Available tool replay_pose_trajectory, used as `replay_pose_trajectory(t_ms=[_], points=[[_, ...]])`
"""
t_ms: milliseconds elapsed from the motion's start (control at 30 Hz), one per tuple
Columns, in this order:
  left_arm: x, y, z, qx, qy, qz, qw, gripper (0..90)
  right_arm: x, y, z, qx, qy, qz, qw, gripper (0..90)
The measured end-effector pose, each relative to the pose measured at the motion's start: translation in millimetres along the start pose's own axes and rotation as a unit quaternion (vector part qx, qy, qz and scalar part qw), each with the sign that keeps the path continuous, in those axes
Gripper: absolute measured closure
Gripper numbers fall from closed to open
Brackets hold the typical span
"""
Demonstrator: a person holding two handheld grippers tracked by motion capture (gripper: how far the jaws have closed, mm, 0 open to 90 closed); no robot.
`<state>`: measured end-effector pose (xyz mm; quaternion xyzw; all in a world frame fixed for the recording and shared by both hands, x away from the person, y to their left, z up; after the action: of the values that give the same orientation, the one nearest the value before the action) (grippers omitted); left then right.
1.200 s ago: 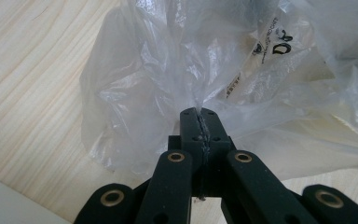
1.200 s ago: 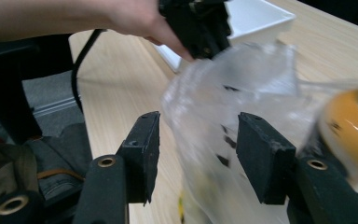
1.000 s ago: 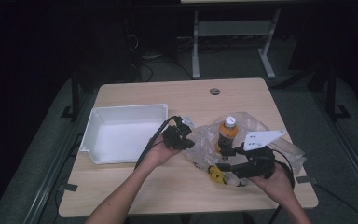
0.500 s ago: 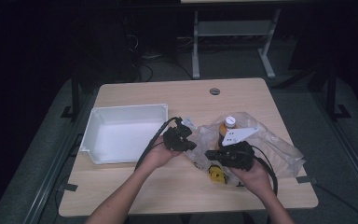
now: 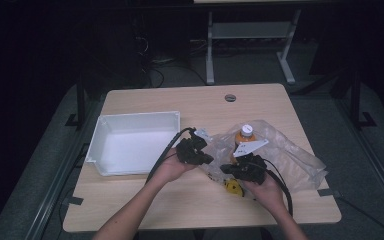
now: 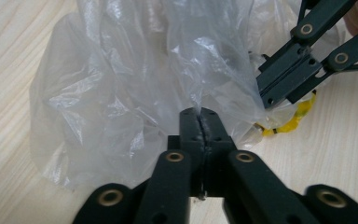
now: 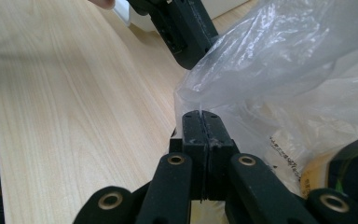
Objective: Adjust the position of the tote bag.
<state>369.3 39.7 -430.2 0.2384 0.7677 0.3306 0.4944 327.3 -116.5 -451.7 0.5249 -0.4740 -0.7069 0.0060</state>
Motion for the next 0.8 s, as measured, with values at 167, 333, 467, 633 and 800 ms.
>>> replay_pose_trajectory(t_ms=[167,333,467,633,800], points=[[-1.7,3.7,-1.4,0.011,0.002,-0.01,0.9999,68.3,0.1,-0.7,-0.6,-0.001,0.001,-0.002,1.0,89.2],[-6.2,12.3,-3.2,0.019,-0.002,-0.026,0.9995,53.0,1.0,-3.1,0.1,-0.001,0.002,0.0,1.0,89.2],[-14.2,19.0,-7.6,0.02,-0.017,-0.041,0.9988,47.2,1.4,-4.3,0.8,-0.004,0.001,-0.002,1.0,89.2],[-26.7,21.7,-14.3,0.024,-0.027,-0.049,0.9981,45.4,1.2,-4.8,2.7,-0.009,0.0,-0.002,1.0,89.2],[-38.4,17.5,-14.2,0.013,-0.034,-0.046,0.9983,42.6,1.5,-5.5,5.4,-0.02,0.004,-0.004,0.9998,89.1]])
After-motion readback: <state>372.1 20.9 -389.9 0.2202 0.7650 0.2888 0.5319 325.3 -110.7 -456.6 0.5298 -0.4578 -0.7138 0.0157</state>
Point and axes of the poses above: each handheld gripper's, and its own axes: y roughly backward along the jaws, x roughly out of its underside, z roughly to its left, the point moved 4 cm from there along -y, roughly forward along the jaws, and after that the axes turned 12 degrees about x, right-handed, at the moved point
